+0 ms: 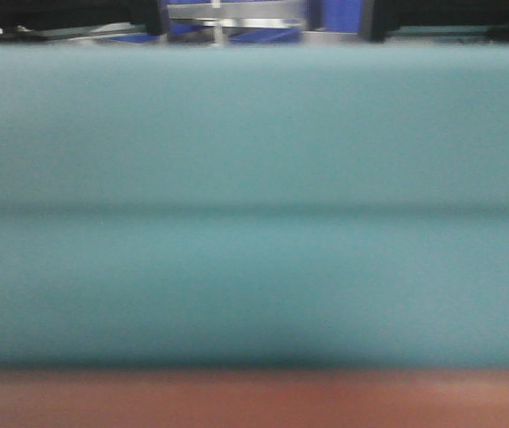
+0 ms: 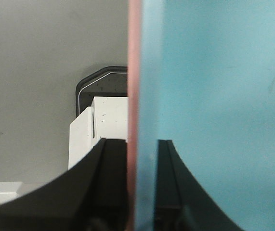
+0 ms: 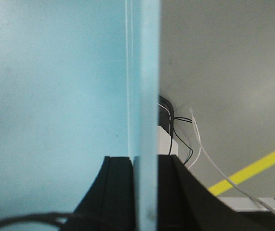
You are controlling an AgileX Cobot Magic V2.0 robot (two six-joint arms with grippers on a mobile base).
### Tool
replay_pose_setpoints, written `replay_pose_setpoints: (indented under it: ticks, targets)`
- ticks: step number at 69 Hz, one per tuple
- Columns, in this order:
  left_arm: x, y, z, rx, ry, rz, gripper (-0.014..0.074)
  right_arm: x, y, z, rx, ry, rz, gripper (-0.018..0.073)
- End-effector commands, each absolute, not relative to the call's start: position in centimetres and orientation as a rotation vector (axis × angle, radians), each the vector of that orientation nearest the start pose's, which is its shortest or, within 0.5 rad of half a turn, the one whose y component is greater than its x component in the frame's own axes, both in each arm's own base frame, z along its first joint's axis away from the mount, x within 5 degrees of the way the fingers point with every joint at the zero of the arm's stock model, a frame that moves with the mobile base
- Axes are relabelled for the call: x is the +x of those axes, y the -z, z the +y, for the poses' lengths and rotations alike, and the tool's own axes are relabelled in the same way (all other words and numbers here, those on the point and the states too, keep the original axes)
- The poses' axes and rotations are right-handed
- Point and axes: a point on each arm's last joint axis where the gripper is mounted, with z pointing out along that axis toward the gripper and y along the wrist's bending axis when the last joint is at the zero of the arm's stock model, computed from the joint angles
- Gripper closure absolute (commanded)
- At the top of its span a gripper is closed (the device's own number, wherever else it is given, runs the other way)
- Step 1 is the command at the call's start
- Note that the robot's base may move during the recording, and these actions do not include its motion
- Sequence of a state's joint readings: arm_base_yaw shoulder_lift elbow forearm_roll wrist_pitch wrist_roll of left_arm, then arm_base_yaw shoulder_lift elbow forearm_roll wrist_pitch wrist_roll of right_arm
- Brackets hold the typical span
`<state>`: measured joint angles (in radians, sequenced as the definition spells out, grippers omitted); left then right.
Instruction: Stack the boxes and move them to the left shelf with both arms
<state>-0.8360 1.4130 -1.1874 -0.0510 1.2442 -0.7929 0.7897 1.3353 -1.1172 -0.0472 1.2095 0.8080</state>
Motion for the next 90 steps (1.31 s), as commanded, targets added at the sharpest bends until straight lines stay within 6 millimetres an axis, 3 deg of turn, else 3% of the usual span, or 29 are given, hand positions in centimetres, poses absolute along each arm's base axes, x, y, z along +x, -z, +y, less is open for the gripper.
replay_pose_setpoints:
  ticks: [1,90]
  targets:
    - [15.95,-32.60,-19.18,0.045,0.295,3.077,0.0601,17.37,-32.22,16.77,0.000,-0.247,2.875,0.0504]
    - [15.76,-32.63,-19.35,0.039,0.327,3.095,0.0601,17.36,-32.24,16.74,0.000,-0.243,2.876,0.0504]
